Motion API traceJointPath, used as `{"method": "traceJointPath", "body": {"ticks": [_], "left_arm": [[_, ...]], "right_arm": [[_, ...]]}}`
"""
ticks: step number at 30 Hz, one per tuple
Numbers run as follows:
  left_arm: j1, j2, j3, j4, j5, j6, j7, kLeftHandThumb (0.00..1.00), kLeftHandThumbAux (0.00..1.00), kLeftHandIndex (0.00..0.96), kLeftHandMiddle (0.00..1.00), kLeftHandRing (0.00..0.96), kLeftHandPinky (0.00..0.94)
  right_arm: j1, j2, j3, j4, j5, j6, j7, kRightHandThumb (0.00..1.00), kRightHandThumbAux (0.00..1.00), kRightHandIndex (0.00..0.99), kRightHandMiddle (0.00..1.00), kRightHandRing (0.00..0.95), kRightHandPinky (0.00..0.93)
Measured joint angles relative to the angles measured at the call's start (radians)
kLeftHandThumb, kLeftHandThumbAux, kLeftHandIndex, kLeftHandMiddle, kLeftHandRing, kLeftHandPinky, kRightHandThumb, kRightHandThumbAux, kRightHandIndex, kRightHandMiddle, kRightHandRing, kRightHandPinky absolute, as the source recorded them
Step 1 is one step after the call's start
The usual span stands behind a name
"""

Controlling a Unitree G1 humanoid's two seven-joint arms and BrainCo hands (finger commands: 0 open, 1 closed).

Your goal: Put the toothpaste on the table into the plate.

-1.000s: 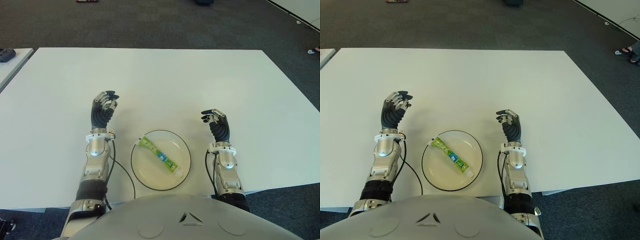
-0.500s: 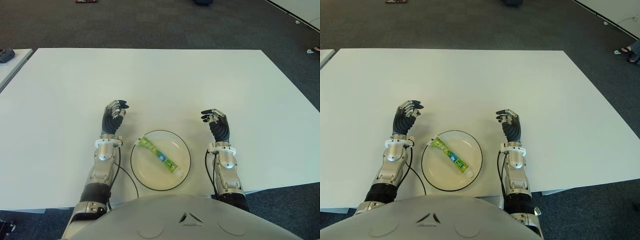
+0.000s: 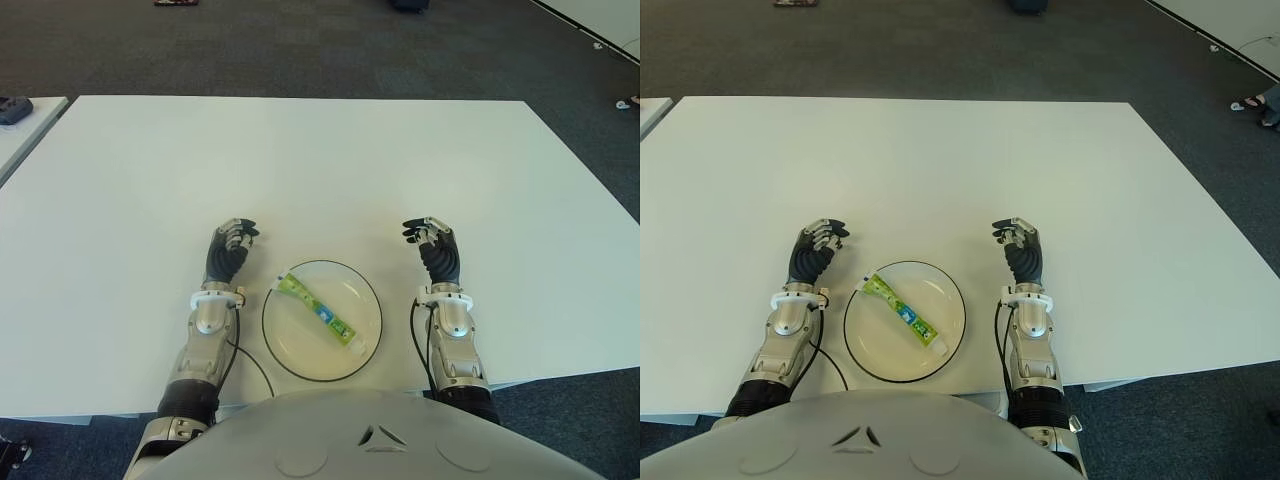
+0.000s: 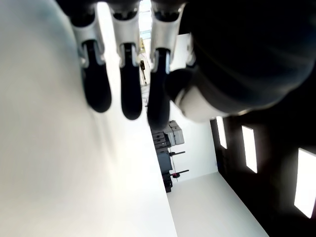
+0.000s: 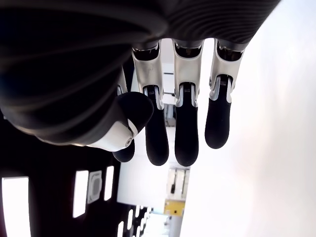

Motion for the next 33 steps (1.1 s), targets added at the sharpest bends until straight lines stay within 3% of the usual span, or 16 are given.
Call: {"method": "traceJointPath", "body": {"ticks": [33], "left_arm": [[-0.005, 0.0, 0.011, 0.053, -0.017, -0.087, 0.002, 0.703, 0.721, 0.426, 0.514, 0.518, 0.497]], "right_arm": [[0.007, -0.003, -0.001, -0.028, -0.003, 0.03, 0.001, 0.846, 0.682, 0.483, 0.448, 0.455, 0.437]]}}
